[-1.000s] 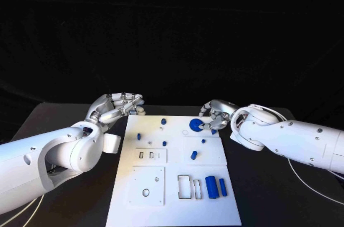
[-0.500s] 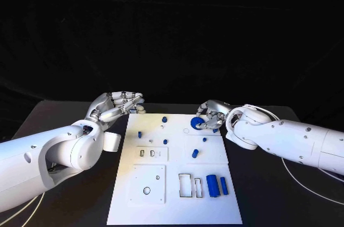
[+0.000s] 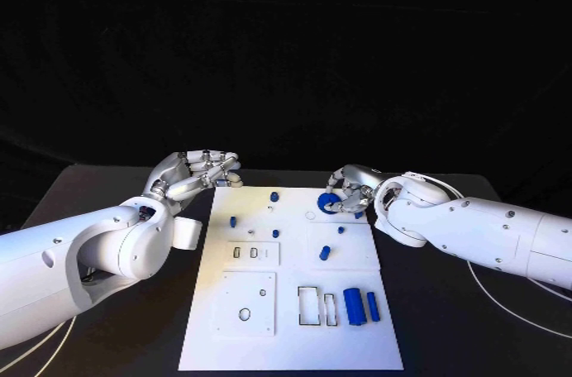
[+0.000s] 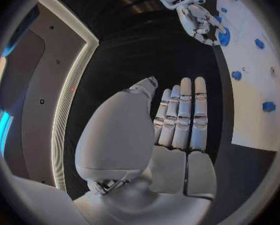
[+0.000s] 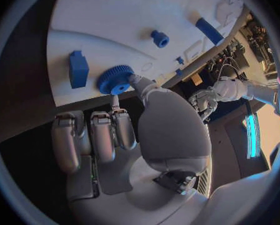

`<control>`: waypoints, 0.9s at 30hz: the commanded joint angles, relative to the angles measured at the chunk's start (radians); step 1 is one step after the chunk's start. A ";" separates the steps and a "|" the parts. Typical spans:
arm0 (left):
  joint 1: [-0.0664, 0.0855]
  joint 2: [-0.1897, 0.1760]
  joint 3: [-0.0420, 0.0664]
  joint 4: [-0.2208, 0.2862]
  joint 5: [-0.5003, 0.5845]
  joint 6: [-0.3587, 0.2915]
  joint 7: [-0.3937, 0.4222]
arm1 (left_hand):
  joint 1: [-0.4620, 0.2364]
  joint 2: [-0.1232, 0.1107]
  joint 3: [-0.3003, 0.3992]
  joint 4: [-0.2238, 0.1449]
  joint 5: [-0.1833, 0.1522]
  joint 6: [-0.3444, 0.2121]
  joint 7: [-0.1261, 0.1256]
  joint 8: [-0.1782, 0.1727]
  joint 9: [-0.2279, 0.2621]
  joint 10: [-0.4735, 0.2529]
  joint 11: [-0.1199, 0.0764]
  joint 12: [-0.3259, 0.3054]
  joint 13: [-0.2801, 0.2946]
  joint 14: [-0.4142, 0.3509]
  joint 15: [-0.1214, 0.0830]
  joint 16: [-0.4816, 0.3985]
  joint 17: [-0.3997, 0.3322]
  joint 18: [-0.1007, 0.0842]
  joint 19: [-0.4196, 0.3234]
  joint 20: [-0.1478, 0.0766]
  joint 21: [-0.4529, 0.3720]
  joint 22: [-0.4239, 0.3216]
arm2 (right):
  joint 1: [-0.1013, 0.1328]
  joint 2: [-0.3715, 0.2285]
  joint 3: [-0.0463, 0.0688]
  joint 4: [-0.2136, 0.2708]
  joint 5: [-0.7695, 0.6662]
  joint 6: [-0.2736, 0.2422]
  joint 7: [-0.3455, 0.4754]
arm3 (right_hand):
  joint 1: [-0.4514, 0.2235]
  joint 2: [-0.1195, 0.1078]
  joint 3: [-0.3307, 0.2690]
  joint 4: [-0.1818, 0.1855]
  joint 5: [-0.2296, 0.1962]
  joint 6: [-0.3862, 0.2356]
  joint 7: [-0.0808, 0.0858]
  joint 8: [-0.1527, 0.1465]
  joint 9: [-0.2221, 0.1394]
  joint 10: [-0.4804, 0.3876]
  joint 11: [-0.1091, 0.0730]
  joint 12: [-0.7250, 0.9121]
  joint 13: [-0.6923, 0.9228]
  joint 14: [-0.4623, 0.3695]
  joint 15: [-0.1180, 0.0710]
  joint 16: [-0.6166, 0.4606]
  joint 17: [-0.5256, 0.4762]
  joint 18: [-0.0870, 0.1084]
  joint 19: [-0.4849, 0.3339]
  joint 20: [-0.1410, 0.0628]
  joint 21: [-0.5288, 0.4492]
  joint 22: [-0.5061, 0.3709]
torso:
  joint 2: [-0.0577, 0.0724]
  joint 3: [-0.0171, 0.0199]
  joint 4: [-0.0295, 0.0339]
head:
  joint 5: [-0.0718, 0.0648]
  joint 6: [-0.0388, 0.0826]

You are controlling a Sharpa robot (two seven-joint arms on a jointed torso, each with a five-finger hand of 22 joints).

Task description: Assemble the parts on the task board

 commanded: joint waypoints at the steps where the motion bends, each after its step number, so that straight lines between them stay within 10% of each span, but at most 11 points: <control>1: 0.001 0.002 0.001 0.001 0.003 0.018 0.002 | 0.008 -0.001 0.007 0.000 -0.004 -0.008 -0.002 -0.007 0.001 0.001 0.007 -0.005 0.000 -0.007 0.003 -0.004 0.002 0.012 0.005 0.000 0.004 0.002 | -0.004 -0.002 -0.002 0.000 -0.032 0.025 -0.015 | 0.007 0.007 0.012 -0.002 0.011 0.012 0.000 0.007 0.000 0.016 -0.001 0.008 0.150 0.086 0.005 0.004 0.173 -0.012 0.079 0.010 0.004 0.229 | 0.000 0.0004 0.0001 | 0.000 -0.001; 27: 0.001 -0.001 0.001 -0.002 0.003 0.018 -0.003 | 0.009 -0.001 0.010 0.000 -0.004 -0.009 -0.002 -0.008 0.001 0.000 0.008 -0.008 0.000 -0.008 0.003 -0.005 0.004 0.011 0.004 0.000 0.005 0.002 | -0.007 -0.030 -0.002 0.030 -0.082 -0.016 -0.009 | -0.001 -0.023 0.023 -0.003 0.030 -0.008 0.003 0.005 -0.009 0.006 0.002 0.000 0.142 0.087 0.008 0.006 0.180 -0.014 0.083 0.011 0.007 0.235 | 0.001 0.0008 -0.0008 | -0.002 -0.002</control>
